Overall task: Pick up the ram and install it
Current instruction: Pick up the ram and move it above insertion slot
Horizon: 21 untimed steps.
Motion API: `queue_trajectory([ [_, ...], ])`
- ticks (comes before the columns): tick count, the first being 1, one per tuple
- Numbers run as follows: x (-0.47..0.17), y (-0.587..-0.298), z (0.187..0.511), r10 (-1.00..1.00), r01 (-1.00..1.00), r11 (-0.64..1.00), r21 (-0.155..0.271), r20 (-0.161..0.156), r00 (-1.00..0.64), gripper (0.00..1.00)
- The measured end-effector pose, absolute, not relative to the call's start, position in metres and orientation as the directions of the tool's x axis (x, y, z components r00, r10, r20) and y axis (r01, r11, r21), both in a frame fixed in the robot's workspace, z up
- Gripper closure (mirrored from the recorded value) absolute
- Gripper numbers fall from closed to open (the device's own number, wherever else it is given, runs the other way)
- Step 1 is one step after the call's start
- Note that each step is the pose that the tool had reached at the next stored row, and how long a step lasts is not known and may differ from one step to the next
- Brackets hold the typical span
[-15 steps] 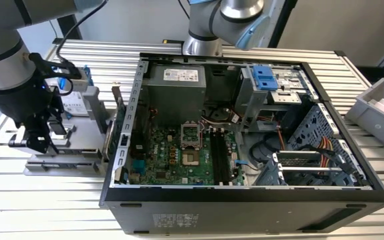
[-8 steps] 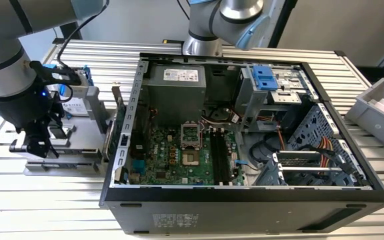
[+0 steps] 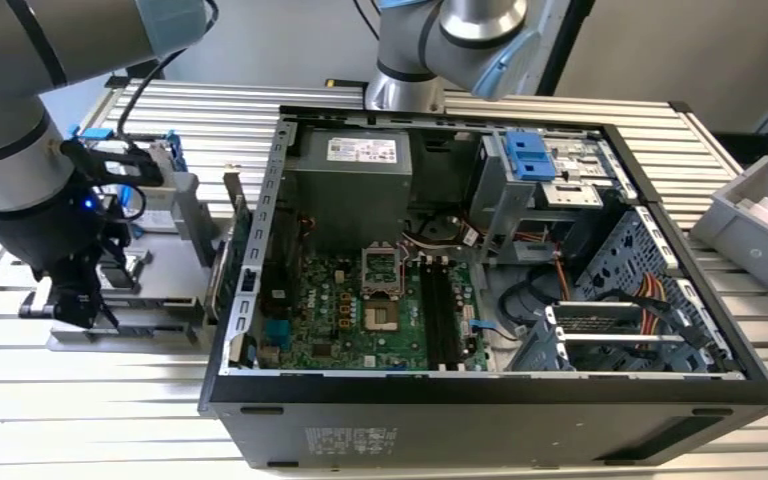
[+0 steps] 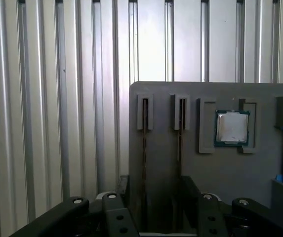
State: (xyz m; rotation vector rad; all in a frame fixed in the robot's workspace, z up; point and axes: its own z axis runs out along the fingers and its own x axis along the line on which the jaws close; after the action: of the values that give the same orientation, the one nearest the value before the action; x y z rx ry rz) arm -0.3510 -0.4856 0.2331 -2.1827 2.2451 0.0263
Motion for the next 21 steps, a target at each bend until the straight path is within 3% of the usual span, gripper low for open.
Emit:
queue_trajectory([
  [21, -0.351, -0.494, 0.202, -0.999, -1.0, 0.028, 0.005, -0.017, -0.028, 0.0],
])
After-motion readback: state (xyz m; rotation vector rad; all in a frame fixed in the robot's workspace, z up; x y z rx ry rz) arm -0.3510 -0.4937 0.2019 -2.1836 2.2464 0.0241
